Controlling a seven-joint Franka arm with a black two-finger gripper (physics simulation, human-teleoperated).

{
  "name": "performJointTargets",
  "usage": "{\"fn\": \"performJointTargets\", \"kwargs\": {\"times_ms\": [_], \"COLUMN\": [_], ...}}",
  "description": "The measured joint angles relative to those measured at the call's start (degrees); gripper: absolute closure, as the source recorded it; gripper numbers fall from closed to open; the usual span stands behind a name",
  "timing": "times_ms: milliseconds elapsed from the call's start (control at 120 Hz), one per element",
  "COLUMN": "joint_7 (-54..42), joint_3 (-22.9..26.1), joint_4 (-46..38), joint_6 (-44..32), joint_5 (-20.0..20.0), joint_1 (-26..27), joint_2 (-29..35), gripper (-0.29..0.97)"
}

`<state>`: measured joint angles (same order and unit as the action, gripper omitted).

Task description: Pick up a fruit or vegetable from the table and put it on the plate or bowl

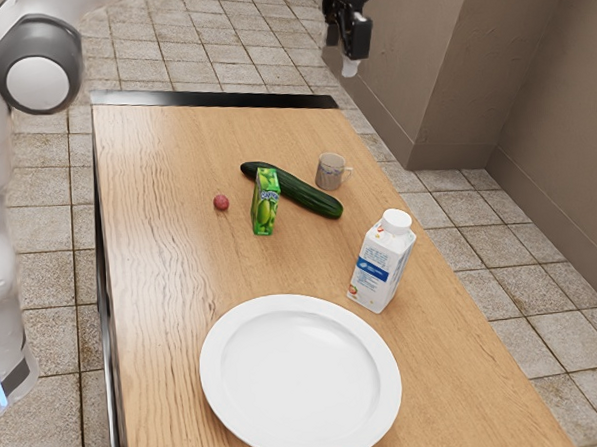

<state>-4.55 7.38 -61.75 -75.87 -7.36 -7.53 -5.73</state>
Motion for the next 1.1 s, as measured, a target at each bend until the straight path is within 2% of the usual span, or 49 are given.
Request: {"fn": "performJointTargets", "kwargs": {"times_ms": [233, 317, 533, 583, 658, 775, 883, 1017, 1100], "joint_7": [-0.37, -0.48, -0.41, -0.16, 0.10, 0.16, 0.07, -0.45, -1.01], "joint_3": [0.07, 0.05, -0.09, -0.19, -0.49, -0.71, -2.98, -4.45, -7.51], "joint_4": [-2.04, -2.58, -7.18, -13.55, -27.82, -44.45, -52.64, -56.48, -59.11], "joint_6": [1.21, 1.40, 1.69, 0.93, -1.56, -5.74, -9.09, -11.62, -12.56], "joint_5": [-0.96, -1.09, 0.44, 0.76, 1.84, 3.46, 4.58, 5.17, 5.33], "joint_1": [2.74, 5.31, 7.93, 8.15, 7.69, 2.33, 1.42, 1.41, 1.42], "joint_2": [-0.18, -1.30, -1.87, 1.65, 11.64, 24.07, 29.83, 33.38, 35.04], "gripper": [0.00, 0.00, 0.00, 0.00, 0.00, 0.00, 0.00, 0.00, 0.00]}}
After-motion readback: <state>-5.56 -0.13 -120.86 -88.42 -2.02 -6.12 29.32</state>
